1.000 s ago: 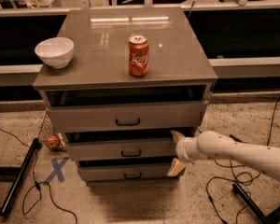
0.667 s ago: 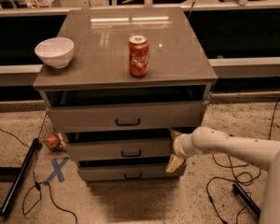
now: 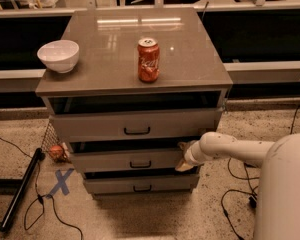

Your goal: Open middle drawer

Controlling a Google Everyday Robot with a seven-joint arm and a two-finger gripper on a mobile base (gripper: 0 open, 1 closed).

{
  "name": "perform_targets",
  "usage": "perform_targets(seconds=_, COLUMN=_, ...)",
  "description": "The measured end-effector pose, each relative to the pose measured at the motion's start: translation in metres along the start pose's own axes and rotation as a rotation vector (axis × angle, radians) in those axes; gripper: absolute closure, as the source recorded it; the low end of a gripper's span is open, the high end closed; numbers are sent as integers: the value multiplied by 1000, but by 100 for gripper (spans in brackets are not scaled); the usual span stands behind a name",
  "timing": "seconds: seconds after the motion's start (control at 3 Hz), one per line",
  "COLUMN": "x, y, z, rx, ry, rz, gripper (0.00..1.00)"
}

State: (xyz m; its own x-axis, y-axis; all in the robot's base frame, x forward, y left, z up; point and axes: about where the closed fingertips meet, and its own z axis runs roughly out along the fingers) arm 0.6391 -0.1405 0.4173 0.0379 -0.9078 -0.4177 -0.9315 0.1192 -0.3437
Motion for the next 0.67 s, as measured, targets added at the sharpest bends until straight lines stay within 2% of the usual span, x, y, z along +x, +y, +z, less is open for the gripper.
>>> perform_targets(seconds=0.67, x=1, y=35, z=-5, rx=-33, ry=-27, rz=-7, gripper=42)
